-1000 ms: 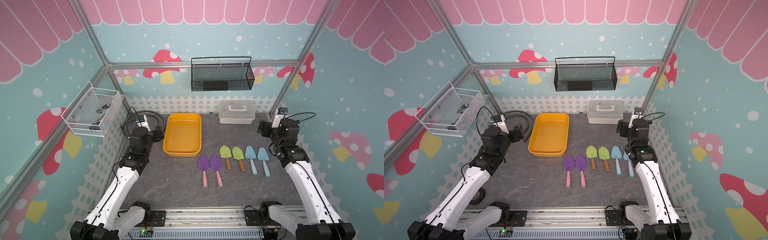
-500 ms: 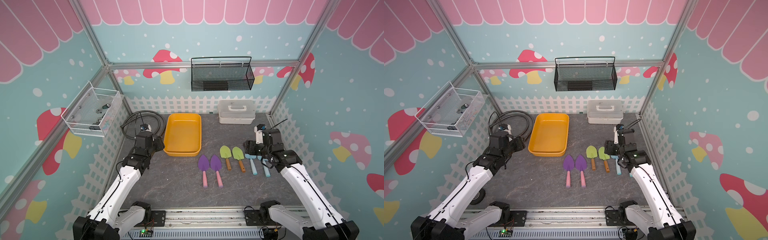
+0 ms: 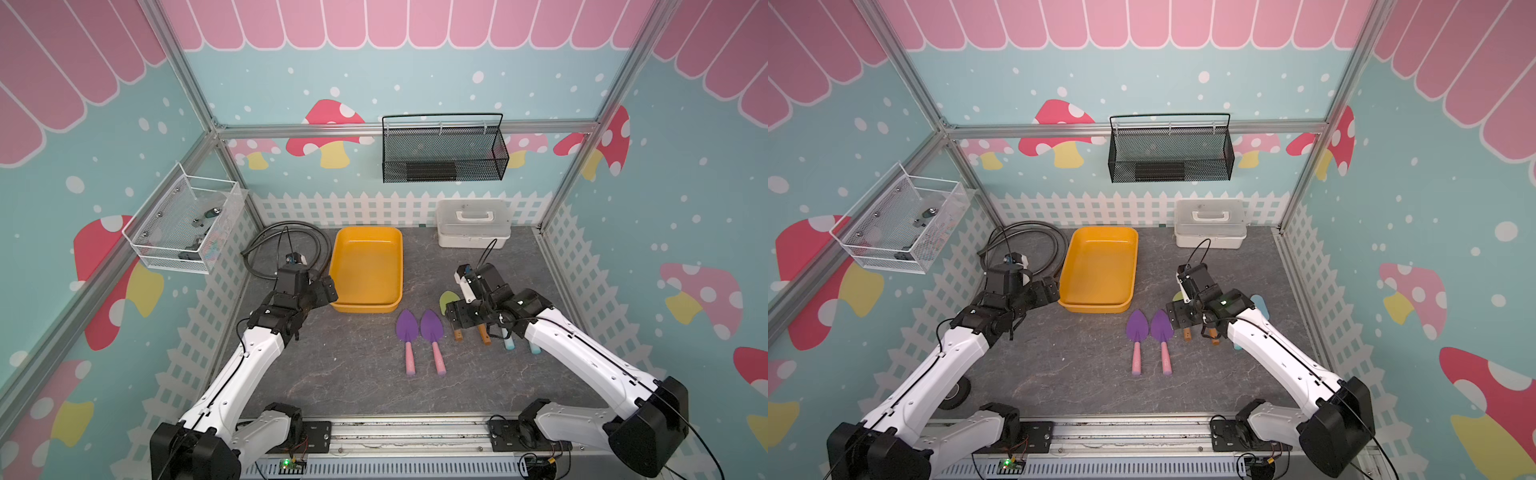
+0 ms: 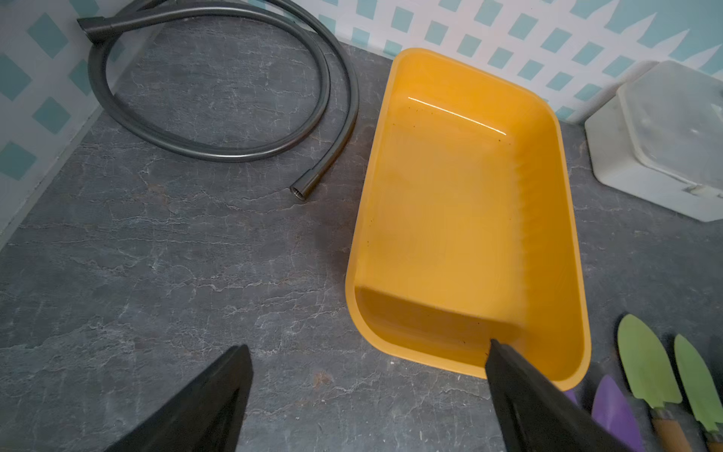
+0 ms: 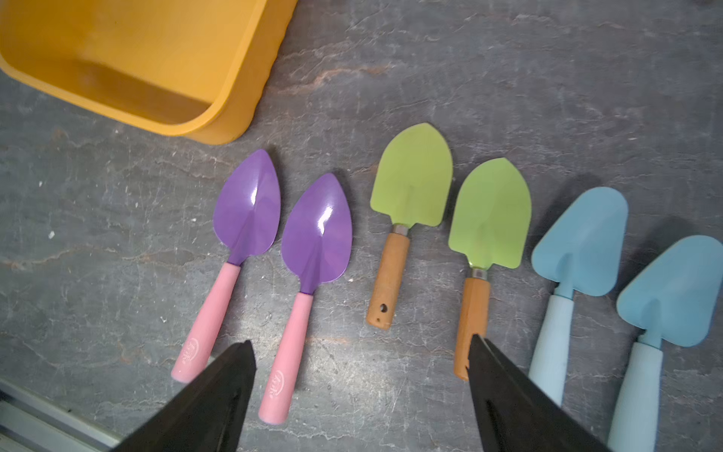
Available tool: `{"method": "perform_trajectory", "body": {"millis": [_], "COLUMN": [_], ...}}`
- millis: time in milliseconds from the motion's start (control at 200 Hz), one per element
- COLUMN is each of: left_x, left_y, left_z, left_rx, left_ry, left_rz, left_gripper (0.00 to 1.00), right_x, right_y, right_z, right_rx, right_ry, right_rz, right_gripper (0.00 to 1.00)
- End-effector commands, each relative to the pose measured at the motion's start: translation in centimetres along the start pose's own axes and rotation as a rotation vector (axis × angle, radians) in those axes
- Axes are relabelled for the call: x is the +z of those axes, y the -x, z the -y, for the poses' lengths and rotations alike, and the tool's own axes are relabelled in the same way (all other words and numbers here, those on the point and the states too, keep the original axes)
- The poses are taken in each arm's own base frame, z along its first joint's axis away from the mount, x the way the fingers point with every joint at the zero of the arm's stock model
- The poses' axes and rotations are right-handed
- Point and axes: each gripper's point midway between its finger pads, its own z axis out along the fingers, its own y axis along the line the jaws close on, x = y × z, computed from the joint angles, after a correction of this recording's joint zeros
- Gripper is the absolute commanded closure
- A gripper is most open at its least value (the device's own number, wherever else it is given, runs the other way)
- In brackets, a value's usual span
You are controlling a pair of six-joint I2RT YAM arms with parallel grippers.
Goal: Put the shovel into the storage box
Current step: Pick up the shovel from the center of the board.
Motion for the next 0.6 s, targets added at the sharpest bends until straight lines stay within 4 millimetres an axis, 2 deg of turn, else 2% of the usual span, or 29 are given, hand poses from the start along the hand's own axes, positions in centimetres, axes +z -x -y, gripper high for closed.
{"method": "perform_trajectory", "body": {"millis": [0, 120, 215, 320, 595], "left_x": [-0.2, 0.1, 0.1, 0.1, 0.1], "left_y": [-0.1, -0.3, -0.3, -0.3, -0.4], "left_z": [0.5, 0.6, 0.4, 0.2, 0.1], "left_rx": [-0.004, -0.004, -0.005, -0.006, -0.006], "left_ry": [-0.015, -0.018, -0.011, 0.0, 0.006], "left_rz": [-0.027, -0.037, -0.035, -0.031, -0.031], "left_gripper": [0.15, 0.19, 0.09, 0.08, 0.07], "right_x": [-0.2, 1.0, 2.3, 3.8, 5.3], "right_y": [0.2, -0.7, -1.9, -3.4, -5.4], "right_z": [-1.2, -4.7, -7.0, -9.0, -11.9], "right_rx": [-0.018, -0.093, -0.161, -0.207, -0.267], "right_ry": [-0.009, 0.033, 0.035, 0.043, 0.052], "right_rz": [-0.01, -0.061, -0.113, -0.168, -0.216], "right_gripper": [0.14, 0.18, 0.18, 0.19, 0.22]}}
